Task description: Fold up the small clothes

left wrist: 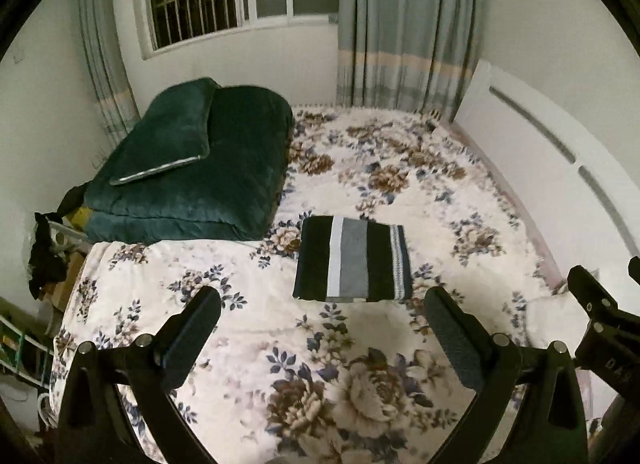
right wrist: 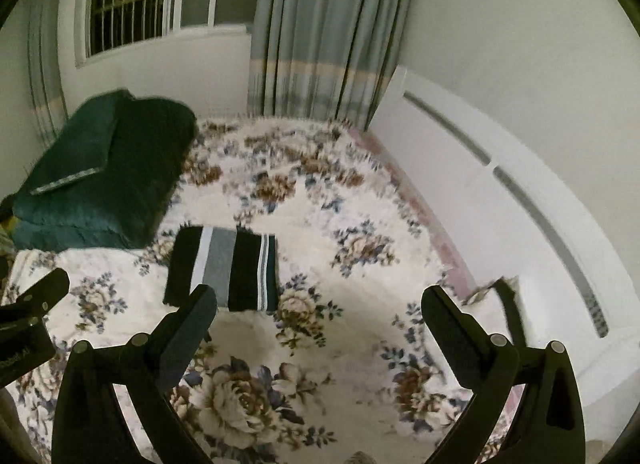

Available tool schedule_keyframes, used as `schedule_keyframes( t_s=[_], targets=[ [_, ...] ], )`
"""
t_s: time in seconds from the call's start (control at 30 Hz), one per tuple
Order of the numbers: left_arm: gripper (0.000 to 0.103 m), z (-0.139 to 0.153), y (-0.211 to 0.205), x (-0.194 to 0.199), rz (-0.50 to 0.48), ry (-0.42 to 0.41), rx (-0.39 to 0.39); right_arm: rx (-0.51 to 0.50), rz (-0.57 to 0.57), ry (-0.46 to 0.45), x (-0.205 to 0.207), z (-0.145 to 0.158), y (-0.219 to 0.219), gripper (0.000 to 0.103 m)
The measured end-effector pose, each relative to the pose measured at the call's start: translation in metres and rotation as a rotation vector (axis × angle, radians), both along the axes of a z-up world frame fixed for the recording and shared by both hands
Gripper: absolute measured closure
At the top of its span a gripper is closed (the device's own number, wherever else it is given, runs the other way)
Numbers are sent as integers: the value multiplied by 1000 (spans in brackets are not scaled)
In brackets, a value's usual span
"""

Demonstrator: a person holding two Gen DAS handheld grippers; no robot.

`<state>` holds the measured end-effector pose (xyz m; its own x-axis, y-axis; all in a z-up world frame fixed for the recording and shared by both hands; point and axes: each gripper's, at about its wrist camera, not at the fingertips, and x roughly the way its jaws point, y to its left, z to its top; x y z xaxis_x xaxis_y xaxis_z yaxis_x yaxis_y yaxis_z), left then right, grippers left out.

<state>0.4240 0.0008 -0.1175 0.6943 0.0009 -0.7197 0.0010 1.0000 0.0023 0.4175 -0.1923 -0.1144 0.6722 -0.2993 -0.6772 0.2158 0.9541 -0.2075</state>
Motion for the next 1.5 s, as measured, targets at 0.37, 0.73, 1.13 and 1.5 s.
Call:
schedule_keyframes(
  t_s=[0.37,0.73,1.13,1.5],
  targets=[
    [0,76,-10,-95,11,-116,1,16,31,-124,-119,106,5,0],
    [0,98,-9,-141,17,-157,-4,17,57,-168,-184,144,10,0],
    [0,103,-9,-157,25,-173,-5,27,80,-159,-192,146,12,0],
    [0,106,-11,-160,35,-172,1,40,96,-158,-198,152,14,0]
  ],
)
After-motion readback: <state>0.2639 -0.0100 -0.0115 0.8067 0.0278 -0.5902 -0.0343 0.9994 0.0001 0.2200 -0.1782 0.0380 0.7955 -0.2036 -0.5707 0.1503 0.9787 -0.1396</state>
